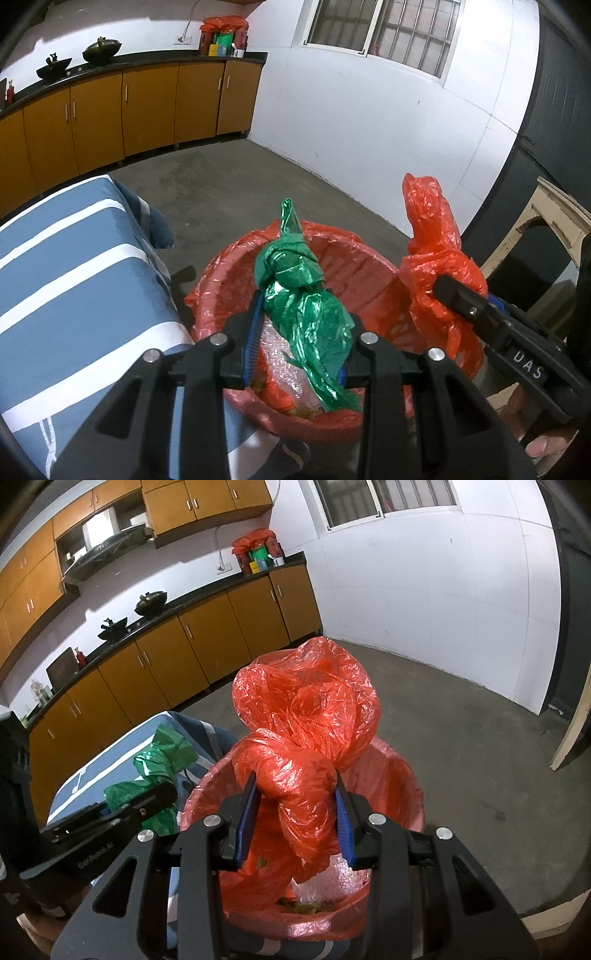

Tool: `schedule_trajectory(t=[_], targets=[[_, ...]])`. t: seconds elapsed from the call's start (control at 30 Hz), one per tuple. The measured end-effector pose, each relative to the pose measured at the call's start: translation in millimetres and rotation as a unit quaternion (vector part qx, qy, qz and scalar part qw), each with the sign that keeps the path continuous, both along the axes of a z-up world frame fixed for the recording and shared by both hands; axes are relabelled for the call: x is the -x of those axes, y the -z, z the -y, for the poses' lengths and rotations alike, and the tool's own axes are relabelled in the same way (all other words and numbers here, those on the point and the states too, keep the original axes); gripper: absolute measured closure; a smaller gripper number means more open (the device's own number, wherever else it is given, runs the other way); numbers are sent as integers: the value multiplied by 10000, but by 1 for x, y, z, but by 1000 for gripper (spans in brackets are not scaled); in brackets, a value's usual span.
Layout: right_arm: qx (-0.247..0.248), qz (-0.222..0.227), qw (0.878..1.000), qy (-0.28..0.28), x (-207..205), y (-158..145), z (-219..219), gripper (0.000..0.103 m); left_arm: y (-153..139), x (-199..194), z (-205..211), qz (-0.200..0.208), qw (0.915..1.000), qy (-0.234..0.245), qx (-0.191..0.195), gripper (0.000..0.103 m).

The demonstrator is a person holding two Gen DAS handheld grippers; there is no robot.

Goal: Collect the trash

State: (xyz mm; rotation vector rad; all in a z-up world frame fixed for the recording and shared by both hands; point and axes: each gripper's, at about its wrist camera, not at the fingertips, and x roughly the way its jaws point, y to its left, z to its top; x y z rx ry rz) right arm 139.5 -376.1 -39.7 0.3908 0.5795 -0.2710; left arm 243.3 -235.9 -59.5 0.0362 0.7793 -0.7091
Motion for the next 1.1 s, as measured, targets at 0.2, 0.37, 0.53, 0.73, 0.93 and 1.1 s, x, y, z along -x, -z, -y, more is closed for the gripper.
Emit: schedule_trajectory(t=[0.2,0.37,0.53,0.73,0.93,1.1], targets=[[-189,64,9998,17,1,1,5,52,10,-5,0,-174,9998,-16,-8,57],[-251,80,9996,62,8,3,7,47,16,-6,-10,-221,9996,-175,-68,54],[-96,93,9997,210,18,0,3,30,5,3,-32,113,9981,-592,-138,38],[426,161,9980,429,38,-8,-15,16,-18,31,-74,796,9900,-1147,-185,18],[762,309,9951,542,49,-17,-39,4,-33,60,-116,1271,9763,-1720,-338,7],[1143,290,9917,502,56,-20,-63,2,-34,84,-146,1398,9667,-2098,-434,5]])
